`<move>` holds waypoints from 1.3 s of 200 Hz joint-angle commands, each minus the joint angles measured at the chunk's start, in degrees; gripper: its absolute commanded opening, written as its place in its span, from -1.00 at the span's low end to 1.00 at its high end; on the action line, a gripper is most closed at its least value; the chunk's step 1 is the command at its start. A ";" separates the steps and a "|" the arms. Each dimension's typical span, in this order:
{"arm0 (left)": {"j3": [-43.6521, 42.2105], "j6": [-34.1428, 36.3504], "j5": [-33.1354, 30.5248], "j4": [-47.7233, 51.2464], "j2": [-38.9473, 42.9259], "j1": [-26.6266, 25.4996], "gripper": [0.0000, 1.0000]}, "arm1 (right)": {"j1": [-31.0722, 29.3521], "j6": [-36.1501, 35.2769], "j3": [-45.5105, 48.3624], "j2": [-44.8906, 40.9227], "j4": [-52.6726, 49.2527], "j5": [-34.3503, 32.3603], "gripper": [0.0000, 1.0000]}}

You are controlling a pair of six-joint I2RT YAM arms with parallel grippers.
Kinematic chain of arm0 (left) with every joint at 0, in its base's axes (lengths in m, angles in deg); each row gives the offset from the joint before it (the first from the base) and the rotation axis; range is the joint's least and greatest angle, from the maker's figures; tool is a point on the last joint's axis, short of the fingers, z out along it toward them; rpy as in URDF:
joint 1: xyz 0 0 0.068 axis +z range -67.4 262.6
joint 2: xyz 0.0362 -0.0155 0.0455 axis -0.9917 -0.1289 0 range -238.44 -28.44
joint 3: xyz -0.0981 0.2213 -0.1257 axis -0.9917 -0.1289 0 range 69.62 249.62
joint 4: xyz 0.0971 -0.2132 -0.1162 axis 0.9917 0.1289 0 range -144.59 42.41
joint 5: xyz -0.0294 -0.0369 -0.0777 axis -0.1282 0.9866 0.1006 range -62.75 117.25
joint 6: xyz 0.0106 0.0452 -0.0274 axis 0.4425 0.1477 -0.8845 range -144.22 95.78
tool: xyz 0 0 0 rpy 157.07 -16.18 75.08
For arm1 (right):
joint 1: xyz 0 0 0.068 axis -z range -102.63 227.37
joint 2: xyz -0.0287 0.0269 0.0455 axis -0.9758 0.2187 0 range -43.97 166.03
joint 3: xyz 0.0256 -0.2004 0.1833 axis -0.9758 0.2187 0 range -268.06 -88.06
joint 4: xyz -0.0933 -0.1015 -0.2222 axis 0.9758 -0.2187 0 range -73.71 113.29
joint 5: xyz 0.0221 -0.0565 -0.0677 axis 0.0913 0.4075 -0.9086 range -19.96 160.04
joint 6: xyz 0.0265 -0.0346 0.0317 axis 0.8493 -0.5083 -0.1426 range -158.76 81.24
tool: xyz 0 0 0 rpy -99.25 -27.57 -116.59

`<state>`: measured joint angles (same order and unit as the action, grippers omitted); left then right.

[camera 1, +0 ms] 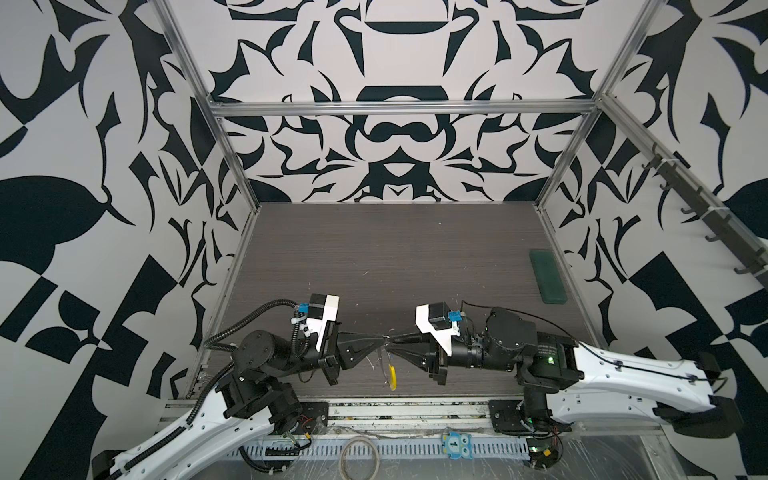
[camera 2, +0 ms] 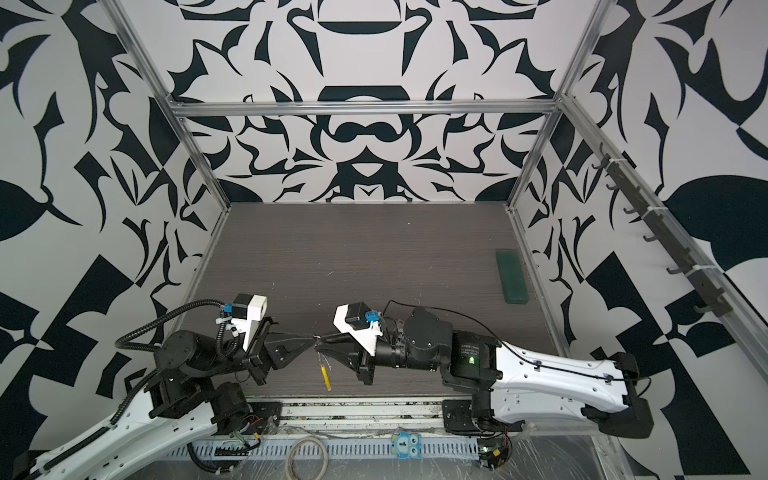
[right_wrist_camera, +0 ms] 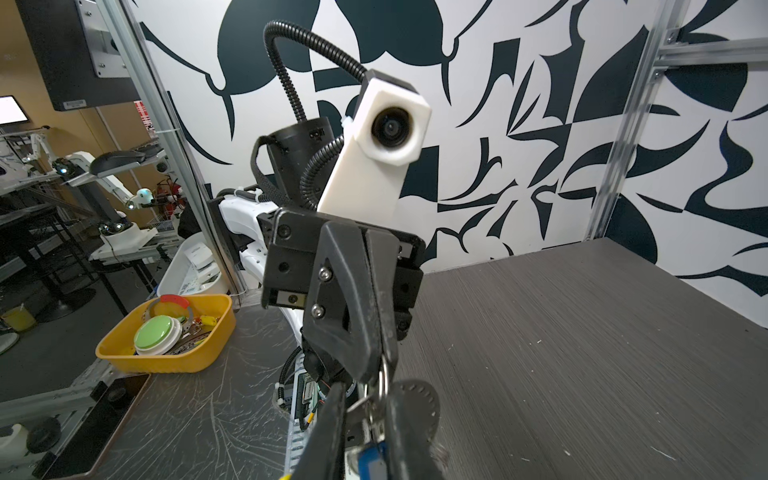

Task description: Remove the keys from the keyring

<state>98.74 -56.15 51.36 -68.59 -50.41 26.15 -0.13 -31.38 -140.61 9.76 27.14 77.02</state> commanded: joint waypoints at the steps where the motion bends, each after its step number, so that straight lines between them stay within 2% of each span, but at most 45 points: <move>1: 0.85 -0.16 -0.53 -2.74 0.27 0.03 -1.00 | 0.06 0.66 -1.27 -0.43 1.55 2.35 -0.72; 17: 0.93 -0.13 -0.44 -2.81 0.27 0.02 -1.00 | 0.22 0.92 -1.15 -0.23 1.64 2.87 -0.81; 35: 1.02 -0.28 -0.37 -2.92 0.03 0.03 -1.00 | 0.51 1.41 -1.22 -0.12 1.35 3.26 -1.00; 57: 1.62 -0.74 -0.44 -1.75 -0.30 0.03 -1.00 | 1.29 1.61 -1.94 -0.77 -0.86 3.56 -1.00; 83: 3.14 -0.25 -1.94 4.16 0.67 0.09 -0.23 | 5.55 2.26 -4.88 -2.05 -8.72 7.53 -1.00; 96: 4.00 0.49 -2.17 7.21 1.35 0.08 -0.05 | 8.99 2.72 -6.87 -1.97 -13.28 11.83 -1.00; 110: 5.37 2.12 -2.90 11.43 1.67 0.05 0.04 | 13.10 3.28 -8.74 -1.46 -17.25 16.77 -1.00; 143: 9.08 4.59 -1.35 19.23 -0.83 0.09 -0.07 | 20.40 1.84 -13.86 1.43 -26.35 26.31 -1.00; 164: 11.58 5.45 -0.39 22.91 -3.75 0.05 -0.21 | 21.31 -1.33 -17.67 4.25 -32.44 29.89 -1.00; 188: 12.97 5.81 0.99 23.67 -6.15 0.06 -0.24 | 21.42 -5.32 -21.67 7.62 -39.00 33.53 -1.00; 218: 13.72 6.35 1.41 24.09 -7.76 0.03 -0.23 | 21.42 -7.06 -23.54 9.45 -41.74 35.23 -1.00; 260: 14.47 6.35 2.17 24.15 -9.78 0.10 -0.33 | 21.44 -7.29 -23.91 10.22 -42.62 35.73 -1.00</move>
<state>111.24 -50.68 52.24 -45.23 -59.66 26.17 21.10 -37.26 -161.42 20.25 -15.30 110.20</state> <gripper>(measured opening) 0.343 0.044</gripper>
